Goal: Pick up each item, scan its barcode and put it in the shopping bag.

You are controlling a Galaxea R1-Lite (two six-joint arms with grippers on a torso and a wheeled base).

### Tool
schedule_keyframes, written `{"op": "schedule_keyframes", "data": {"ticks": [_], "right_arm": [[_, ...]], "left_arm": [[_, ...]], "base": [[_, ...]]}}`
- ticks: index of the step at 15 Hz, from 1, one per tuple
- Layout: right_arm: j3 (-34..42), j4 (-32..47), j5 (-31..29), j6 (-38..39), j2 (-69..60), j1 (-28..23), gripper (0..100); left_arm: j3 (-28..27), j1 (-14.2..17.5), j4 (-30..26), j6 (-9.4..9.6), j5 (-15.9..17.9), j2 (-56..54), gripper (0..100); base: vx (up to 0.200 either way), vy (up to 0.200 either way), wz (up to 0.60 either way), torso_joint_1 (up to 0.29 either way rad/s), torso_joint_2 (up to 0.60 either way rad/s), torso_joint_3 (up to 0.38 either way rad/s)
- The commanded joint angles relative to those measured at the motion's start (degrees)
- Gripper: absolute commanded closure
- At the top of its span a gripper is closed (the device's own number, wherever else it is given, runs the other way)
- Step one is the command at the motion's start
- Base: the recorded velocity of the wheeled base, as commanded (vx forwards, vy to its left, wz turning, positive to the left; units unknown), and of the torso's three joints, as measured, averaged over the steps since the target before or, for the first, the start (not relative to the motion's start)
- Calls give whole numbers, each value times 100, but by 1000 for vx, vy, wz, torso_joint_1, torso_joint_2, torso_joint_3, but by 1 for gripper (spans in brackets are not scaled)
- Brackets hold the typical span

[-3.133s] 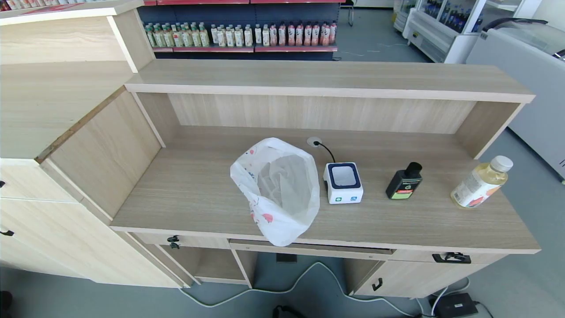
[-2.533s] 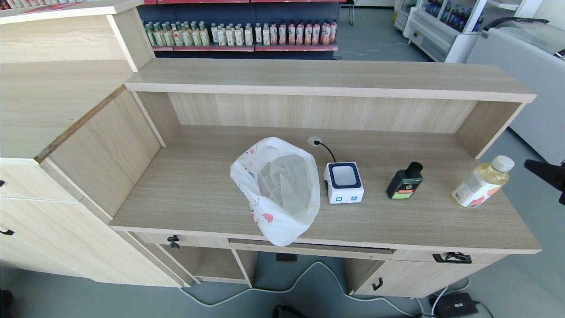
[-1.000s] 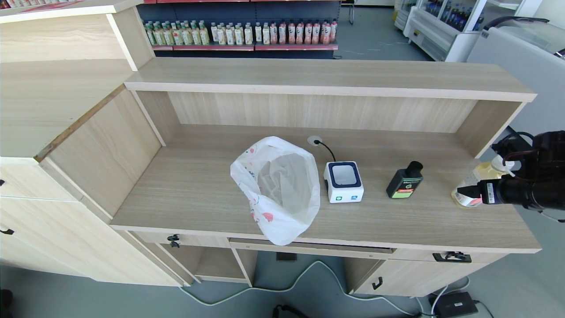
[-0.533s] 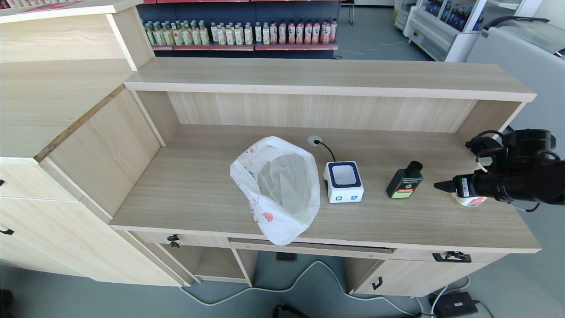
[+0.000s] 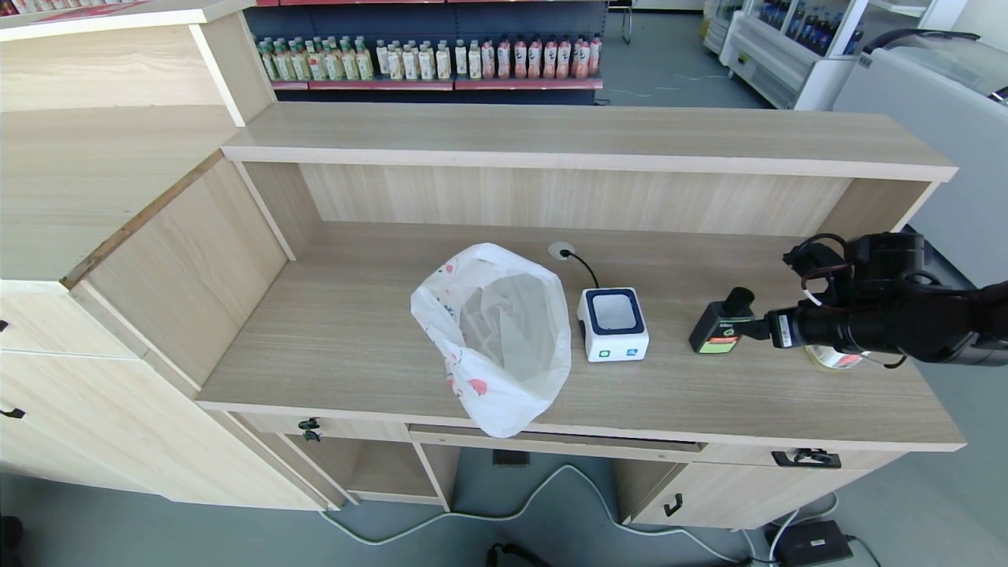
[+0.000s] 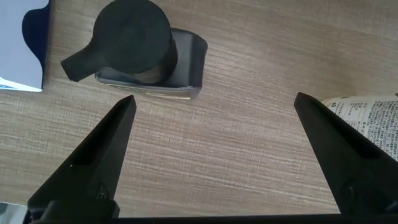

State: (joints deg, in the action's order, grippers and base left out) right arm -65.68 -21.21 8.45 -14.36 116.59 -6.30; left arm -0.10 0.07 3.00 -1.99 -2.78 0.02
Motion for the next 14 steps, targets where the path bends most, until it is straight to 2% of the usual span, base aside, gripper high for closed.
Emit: {"op": "schedule_keyframes", "data": {"ticks": [1, 14], "right_arm": [[-85, -6, -10, -14, 109, 33, 0], [-700, -23, 17, -199, 707, 340, 0]], "left_arm": [[1, 1, -1, -3, -3, -2, 0], [1, 1, -1, -3, -3, -2, 0]], "base": [[0, 0, 0, 0, 0, 0], [0, 0, 0, 0, 0, 0]]}}
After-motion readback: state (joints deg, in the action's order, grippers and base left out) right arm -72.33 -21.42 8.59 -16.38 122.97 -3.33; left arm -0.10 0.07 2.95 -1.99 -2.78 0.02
